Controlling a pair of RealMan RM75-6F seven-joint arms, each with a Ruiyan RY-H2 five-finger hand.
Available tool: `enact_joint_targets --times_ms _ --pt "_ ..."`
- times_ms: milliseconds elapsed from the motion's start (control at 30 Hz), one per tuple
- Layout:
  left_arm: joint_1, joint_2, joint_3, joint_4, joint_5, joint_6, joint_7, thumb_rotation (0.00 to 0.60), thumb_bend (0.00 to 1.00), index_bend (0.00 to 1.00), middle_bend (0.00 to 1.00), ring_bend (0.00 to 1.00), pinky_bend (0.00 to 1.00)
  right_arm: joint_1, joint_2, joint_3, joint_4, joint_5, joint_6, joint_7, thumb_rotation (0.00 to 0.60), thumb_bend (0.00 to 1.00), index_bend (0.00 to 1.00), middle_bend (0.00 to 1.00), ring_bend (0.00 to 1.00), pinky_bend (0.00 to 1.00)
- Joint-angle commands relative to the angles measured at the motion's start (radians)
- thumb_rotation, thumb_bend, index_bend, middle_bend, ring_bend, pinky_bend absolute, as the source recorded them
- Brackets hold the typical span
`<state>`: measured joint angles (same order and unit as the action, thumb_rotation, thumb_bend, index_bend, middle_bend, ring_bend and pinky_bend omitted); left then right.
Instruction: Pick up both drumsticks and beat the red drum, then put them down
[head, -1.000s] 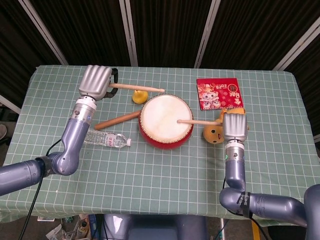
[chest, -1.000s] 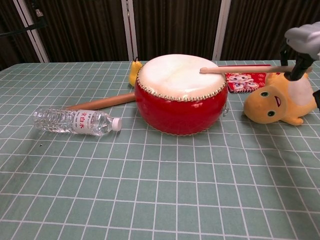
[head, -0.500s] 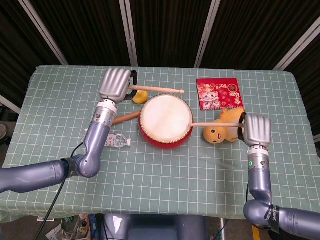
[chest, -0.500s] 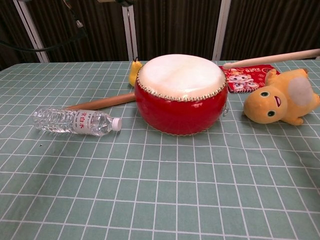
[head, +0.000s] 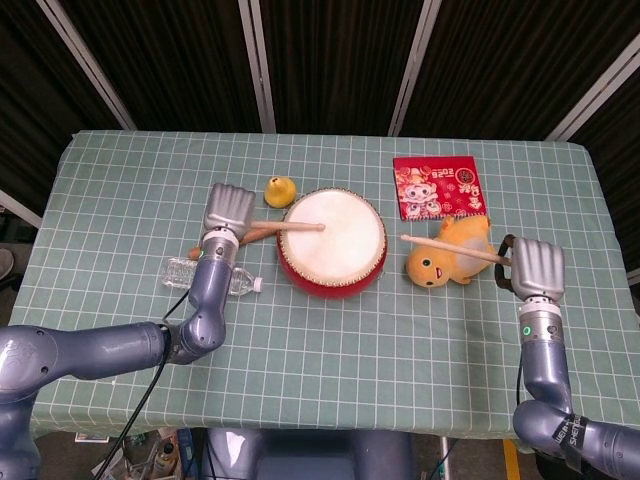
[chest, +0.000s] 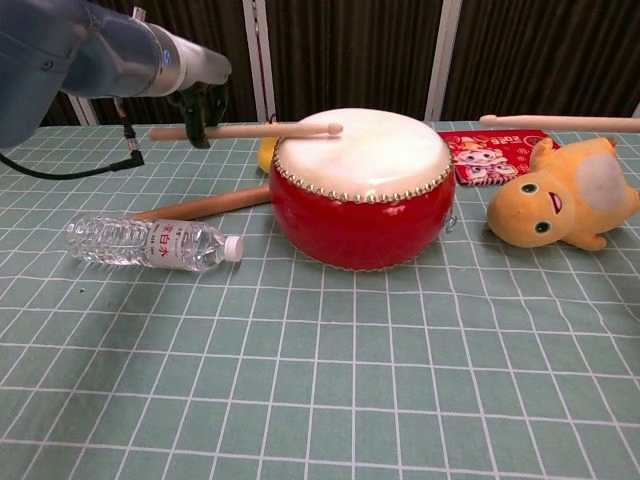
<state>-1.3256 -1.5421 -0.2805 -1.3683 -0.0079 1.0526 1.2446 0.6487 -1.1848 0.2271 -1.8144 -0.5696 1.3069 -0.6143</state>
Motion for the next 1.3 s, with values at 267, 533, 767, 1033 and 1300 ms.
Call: enact_joint_targets --times_ms 267,533,767,1033,1300 --pt "0.053 0.097 -0.114 -0.061 0.388 0.058 -0.424 0.600 0.62 0.78 1.00 1.00 1.00 -0.003 -0.008 0.022 -0.026 -0.011 0.032 -0.006 0.600 0.81 0.99 1.00 1.00 1.00" --pt "0.115 0.183 -0.137 -0.144 0.508 0.093 -0.527 0.600 0.62 0.78 1.00 1.00 1.00 -0.002 0.032 0.154 -0.115 0.015 0.013 0.128 0.600 0.81 0.99 1.00 1.00 1.00" --pt "0.142 0.236 -0.146 -0.174 0.523 0.072 -0.558 0.600 0.62 0.78 1.00 1.00 1.00 0.050 0.048 0.195 -0.154 0.047 0.011 0.084 0.600 0.81 0.99 1.00 1.00 1.00" --pt "0.166 0.281 -0.142 -0.186 0.549 0.023 -0.603 0.600 0.62 0.78 1.00 1.00 1.00 0.136 -0.044 0.169 -0.103 0.114 0.021 -0.026 0.600 0.81 0.99 1.00 1.00 1.00" --pt "0.193 0.298 -0.109 -0.175 0.576 -0.024 -0.644 0.600 0.62 0.78 1.00 1.00 1.00 0.264 -0.296 -0.012 0.219 0.192 0.065 -0.349 0.600 0.81 0.99 1.00 1.00 1.00"
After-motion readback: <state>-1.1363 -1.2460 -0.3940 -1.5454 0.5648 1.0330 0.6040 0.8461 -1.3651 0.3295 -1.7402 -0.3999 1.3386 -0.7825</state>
